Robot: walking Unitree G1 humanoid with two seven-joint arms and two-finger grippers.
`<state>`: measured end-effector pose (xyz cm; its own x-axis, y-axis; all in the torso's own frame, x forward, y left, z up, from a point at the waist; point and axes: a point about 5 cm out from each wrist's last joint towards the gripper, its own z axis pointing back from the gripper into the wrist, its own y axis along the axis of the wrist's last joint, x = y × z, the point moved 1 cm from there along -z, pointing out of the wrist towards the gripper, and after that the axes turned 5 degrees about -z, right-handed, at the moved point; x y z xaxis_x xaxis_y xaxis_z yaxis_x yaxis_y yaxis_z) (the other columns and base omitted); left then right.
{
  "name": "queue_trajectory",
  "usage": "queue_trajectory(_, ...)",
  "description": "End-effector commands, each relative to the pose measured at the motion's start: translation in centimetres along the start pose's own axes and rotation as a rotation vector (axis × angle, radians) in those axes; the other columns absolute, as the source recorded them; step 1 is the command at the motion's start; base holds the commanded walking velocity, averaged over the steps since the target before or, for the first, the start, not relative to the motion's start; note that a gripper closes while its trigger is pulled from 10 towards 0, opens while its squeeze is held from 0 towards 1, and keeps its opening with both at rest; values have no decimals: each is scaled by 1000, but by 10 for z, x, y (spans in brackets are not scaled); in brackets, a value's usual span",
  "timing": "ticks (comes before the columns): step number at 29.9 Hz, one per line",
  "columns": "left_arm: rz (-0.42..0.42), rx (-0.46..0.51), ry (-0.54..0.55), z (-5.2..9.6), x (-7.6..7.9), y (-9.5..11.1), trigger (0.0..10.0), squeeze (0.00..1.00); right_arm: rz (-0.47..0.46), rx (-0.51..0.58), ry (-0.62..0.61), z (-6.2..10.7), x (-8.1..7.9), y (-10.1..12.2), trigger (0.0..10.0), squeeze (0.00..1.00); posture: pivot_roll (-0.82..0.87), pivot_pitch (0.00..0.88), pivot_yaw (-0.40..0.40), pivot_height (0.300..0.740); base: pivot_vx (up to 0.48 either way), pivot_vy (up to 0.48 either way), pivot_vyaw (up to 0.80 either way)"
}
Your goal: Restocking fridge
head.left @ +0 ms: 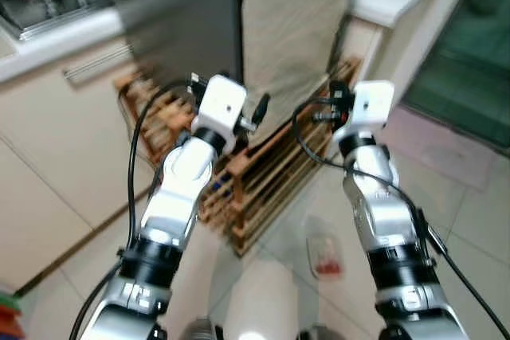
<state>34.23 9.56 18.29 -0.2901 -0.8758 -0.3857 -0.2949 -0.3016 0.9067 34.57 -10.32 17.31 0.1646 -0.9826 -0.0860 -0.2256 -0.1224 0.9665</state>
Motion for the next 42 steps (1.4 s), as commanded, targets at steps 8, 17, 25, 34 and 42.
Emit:
queue_trajectory(8,7,-43,37,0,-6,-10,10000,0,32,-6,-38,3,3,2,10000,0,120,1,-9,703,0,0,0)
queue_trajectory(17,3,-48,35,2,-9,-13,10000,0,-24,-85,-148,9,25,-12,10000,1000,115,0,0,703,0,0,0)
queue_trajectory(25,7,-49,1,-2,-3,-12,10000,0,-11,-70,-181,11,26,-10,10000,1000,94,0,22,703,0,0,0)
queue_trajectory(34,97,-72,-7,-1,-2,-19,10000,0,0,-47,-209,16,28,-8,10000,1000,84,9,32,703,0,0,0)
queue_trajectory(42,293,-161,167,6,-25,-35,10000,0,42,-2,-274,32,41,-7,10000,1000,94,18,30,703,0,0,0)
